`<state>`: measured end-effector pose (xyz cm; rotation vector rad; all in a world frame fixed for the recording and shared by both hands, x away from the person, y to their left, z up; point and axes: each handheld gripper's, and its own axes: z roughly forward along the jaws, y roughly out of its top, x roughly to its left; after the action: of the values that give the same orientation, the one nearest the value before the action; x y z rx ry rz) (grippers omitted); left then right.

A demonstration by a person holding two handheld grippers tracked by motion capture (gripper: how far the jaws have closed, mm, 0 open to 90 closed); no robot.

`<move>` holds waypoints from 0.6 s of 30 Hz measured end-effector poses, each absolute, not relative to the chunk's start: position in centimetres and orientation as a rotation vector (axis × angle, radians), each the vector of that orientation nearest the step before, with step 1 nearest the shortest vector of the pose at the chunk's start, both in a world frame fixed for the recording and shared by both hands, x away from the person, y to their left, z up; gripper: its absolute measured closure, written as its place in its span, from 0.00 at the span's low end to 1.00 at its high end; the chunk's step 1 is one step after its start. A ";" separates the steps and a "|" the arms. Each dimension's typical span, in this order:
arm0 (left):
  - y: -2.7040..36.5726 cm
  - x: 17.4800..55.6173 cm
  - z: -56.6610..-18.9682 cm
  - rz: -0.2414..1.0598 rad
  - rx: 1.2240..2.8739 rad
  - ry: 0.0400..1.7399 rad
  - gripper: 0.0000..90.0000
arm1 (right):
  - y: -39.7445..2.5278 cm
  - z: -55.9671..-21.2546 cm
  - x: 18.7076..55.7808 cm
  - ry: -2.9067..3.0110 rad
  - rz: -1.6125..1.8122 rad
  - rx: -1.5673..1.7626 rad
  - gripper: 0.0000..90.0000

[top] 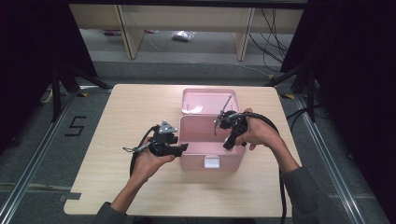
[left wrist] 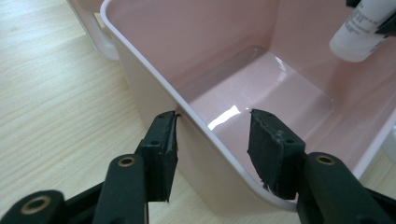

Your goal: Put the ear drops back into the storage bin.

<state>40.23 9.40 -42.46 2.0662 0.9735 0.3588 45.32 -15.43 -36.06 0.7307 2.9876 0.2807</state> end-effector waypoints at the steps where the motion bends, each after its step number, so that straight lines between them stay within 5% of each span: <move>1: 9.4 40.2 -42.5 0.357 2.066 0.973 0.58 | -15.4 -36.2 45.3 2.988 0.262 0.753 0.67; 18: 9.4 40.2 -42.5 0.356 2.064 0.975 0.58 | -15.3 -39.3 46.2 3.028 0.238 0.783 0.67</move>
<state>40.25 9.41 -42.47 2.0639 0.9745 0.3565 46.21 -15.26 -39.34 0.7830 3.0276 0.2384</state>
